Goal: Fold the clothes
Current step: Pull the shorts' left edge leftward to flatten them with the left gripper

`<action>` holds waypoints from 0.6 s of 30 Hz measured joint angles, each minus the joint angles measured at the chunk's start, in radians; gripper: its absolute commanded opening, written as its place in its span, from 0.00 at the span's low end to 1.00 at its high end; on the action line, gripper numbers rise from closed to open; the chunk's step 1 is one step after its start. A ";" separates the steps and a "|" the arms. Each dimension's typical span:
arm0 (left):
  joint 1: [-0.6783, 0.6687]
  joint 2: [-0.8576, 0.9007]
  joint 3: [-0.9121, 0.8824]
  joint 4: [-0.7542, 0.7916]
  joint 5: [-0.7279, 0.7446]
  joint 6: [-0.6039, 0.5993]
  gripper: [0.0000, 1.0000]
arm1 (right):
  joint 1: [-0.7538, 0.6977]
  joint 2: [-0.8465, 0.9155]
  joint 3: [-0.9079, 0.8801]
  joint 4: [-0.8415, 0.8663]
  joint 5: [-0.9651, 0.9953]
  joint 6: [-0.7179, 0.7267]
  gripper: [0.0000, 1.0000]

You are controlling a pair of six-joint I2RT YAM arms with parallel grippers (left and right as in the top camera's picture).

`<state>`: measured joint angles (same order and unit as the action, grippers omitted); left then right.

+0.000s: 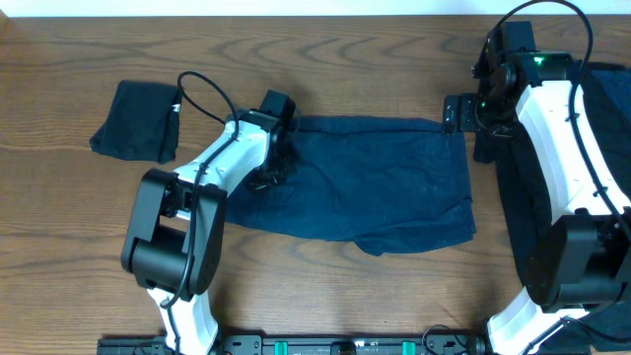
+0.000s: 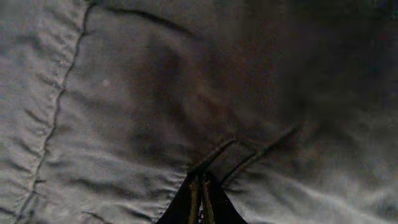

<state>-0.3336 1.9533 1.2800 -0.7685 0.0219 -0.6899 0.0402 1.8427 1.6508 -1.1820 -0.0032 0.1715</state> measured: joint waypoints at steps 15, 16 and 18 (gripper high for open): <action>0.000 -0.298 -0.003 -0.207 0.000 0.172 0.06 | 0.000 0.000 0.000 0.000 0.000 0.000 0.99; 0.000 -0.298 -0.003 -0.210 0.000 0.176 0.06 | 0.000 0.000 0.000 0.000 0.000 0.000 0.99; 0.000 -0.298 -0.003 -0.205 0.000 0.184 0.06 | 0.000 0.000 0.000 0.000 0.000 0.000 0.99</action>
<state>-0.3336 1.6550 1.2770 -0.9733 0.0219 -0.5056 0.0402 1.8427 1.6508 -1.1816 -0.0036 0.1715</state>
